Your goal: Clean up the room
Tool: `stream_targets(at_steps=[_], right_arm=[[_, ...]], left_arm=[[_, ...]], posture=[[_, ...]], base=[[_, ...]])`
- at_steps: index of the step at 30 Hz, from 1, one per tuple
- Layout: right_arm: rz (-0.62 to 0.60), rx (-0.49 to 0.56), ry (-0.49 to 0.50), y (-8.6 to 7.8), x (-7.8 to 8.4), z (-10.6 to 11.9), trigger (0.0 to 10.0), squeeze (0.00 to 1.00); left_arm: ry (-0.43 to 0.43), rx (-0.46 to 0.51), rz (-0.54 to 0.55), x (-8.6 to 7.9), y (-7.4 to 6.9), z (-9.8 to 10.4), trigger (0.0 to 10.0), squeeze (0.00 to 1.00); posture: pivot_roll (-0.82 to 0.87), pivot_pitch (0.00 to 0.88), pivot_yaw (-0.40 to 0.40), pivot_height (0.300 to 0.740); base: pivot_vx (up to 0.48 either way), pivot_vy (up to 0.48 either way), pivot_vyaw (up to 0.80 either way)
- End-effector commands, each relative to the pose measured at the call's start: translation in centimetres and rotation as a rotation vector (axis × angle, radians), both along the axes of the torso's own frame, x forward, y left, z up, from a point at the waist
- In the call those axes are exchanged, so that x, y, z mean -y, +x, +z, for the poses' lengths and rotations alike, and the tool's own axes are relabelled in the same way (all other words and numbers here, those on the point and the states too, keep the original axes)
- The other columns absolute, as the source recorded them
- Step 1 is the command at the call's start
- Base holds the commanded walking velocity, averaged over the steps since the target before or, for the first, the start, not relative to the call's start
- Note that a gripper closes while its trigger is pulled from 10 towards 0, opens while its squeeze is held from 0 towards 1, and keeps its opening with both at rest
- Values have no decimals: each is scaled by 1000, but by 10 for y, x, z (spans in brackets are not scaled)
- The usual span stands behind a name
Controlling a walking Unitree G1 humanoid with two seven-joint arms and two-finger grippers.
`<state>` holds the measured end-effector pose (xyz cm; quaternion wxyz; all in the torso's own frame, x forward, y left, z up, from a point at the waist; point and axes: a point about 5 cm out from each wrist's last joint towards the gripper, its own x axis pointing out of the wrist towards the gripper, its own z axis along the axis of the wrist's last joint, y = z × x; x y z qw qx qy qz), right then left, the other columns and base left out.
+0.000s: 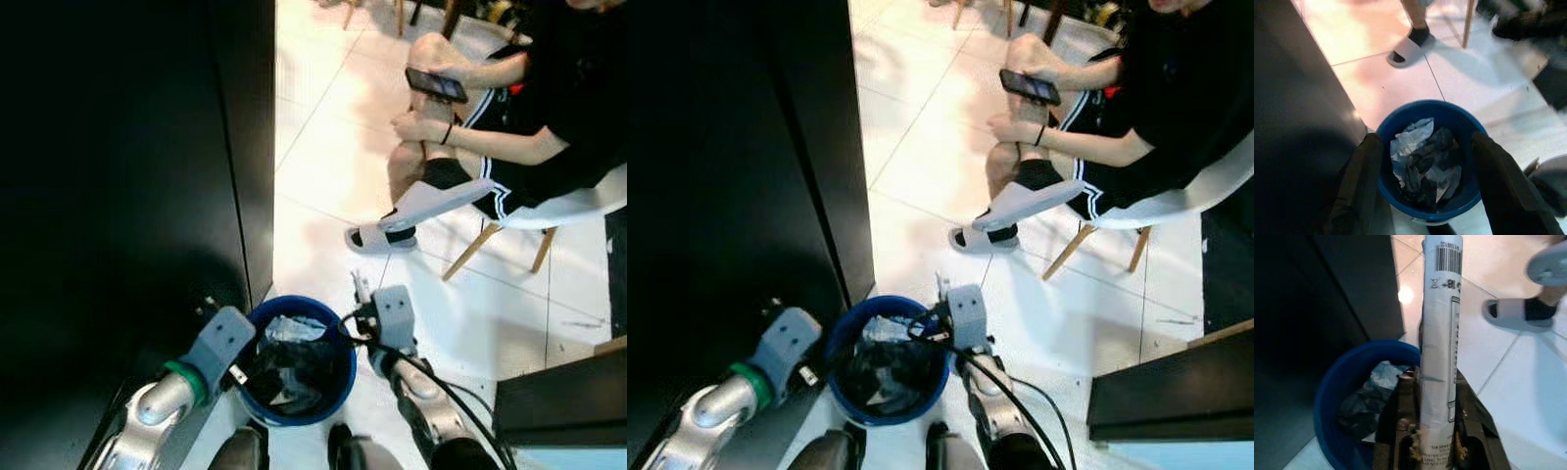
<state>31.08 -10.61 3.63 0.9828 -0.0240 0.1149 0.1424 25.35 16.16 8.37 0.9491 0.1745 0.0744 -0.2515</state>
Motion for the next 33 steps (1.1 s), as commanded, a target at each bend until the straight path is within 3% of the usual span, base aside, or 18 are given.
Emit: stream_targets(at_steps=[1, 11, 15, 19, 20, 21, 23, 24, 25, 27, 28, 29, 30, 31, 32, 33], right_arm=[[20, -44, 17, -6, -2, -10, 10000, 1000], [63, -87, 38, -8, -2, -15, 10000, 1000], [47, -91, 81, -10, 3, -17, 10000, 1000], [48, -52, 53, -12, 4, -17, 10000, 1000], [33, -52, 41, -12, 6, -17, 10000, 0], [33, -52, 41, -12, 6, -17, 10000, 0], [-2, -51, 43, -14, 12, -20, 10000, 0], [-2, -51, 43, -14, 12, -20, 10000, 0], [-26, -50, 44, -15, 16, -21, 10000, 0], [-30, -49, 43, -15, 17, -21, 10000, 0], [-38, -49, 50, -16, 18, -21, 10000, 0], [-38, -49, 50, -16, 18, -21, 10000, 0], [-44, -46, 54, -16, 20, -21, 10000, 0], [-44, -46, 54, -16, 20, -21, 10000, 0], [-53, -41, 61, -16, 22, -21, 10000, 0], [-67, -32, 63, -16, 25, -20, 10000, 0]], left_arm=[[-20, -24, 44, -6, -8, -2, 10000, 0], [-30, -30, 38, 1, -10, 4, 10000, 0], [-18, -31, 16, 8, -6, 10, 10000, 0], [24, 26, 17, 14, 3, 14, 10000, 0], [63, 73, 7, 16, 6, 16, 10000, 0], [63, 73, 7, 16, 6, 16, 10000, 0], [288, 373, -68, 26, 18, 39, 10000, 0], [288, 373, -68, 26, 18, 39, 10000, 0], [475, 627, -171, 35, 21, 56, 10000, 0], [507, 666, -191, 36, 21, 58, 10000, 0], [571, 712, -167, 29, 27, 62, 10000, 0], [571, 712, -167, 29, 27, 62, 10000, 0], [663, 737, -95, 13, 35, 63, 10000, 0], [663, 737, -95, 13, 35, 63, 10000, 0], [770, 707, 48, -13, 48, 60, 10000, 0], [895, 431, 409, -71, 62, 43, 10000, 0]], posture=[[210, 252, -10, 740], [214, 251, -14, 740], [181, 240, -11, 740], [164, 223, -7, 740], [159, 213, -10, 740], [159, 213, -10, 740], [161, 208, -9, 740], [161, 208, -9, 740], [164, 201, -10, 740], [164, 201, -10, 740], [163, 194, -7, 740], [163, 194, -7, 740], [162, 190, -3, 740], [162, 190, -3, 740], [155, 184, 4, 740], [150, 182, 9, 740]], base=[[0, 0, 0], [0, 0, 0], [0, 0, 0], [0, 0, 0], [0, 0, 0], [0, 0, 0], [0, 0, 0], [0, 0, 0], [0, 0, 0], [0, 0, 0], [0, 0, 0], [0, 0, 0], [0, 0, 0], [0, 0, 0], [0, 0, 0], [0, 0, 0]])
